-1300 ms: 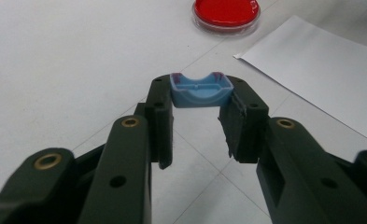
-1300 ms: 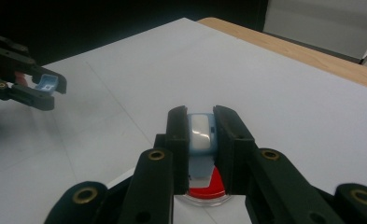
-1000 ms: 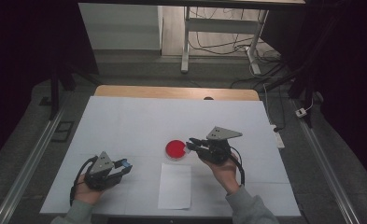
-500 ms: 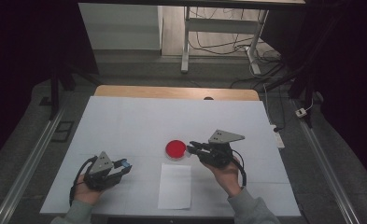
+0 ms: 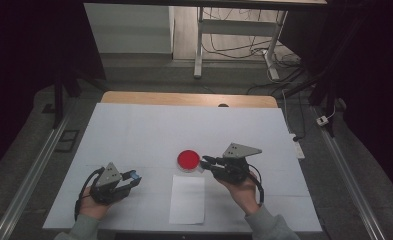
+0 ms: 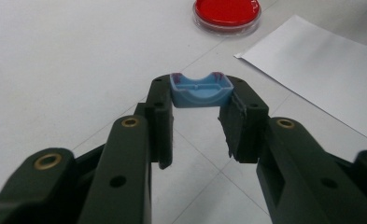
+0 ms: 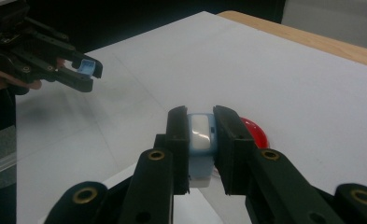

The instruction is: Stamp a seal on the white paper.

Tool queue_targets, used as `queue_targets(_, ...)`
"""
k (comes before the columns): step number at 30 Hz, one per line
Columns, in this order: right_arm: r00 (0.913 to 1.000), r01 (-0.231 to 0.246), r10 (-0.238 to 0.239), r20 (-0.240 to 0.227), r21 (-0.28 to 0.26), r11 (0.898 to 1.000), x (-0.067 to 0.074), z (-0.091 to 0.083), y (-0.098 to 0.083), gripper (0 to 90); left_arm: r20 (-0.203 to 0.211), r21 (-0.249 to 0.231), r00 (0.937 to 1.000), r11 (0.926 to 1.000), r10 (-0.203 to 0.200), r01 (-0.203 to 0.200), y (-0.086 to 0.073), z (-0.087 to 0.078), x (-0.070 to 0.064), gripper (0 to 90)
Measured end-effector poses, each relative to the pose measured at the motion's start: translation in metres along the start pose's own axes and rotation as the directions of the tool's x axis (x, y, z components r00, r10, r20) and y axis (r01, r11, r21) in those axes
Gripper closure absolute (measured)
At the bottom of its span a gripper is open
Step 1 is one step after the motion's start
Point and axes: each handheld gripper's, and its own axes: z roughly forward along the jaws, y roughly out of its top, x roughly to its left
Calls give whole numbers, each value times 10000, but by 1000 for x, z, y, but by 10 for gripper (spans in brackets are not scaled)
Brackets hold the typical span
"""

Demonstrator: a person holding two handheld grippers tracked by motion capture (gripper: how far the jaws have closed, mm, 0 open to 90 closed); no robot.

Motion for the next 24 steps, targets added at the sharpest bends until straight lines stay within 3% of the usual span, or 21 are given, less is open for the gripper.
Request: queue_targets(24, 9991, 221, -210, -364, 298, 9993, 14, -3, -9, 755, -11, -20, 10000, 10000, -9, 9, 0, -1, 0, 654)
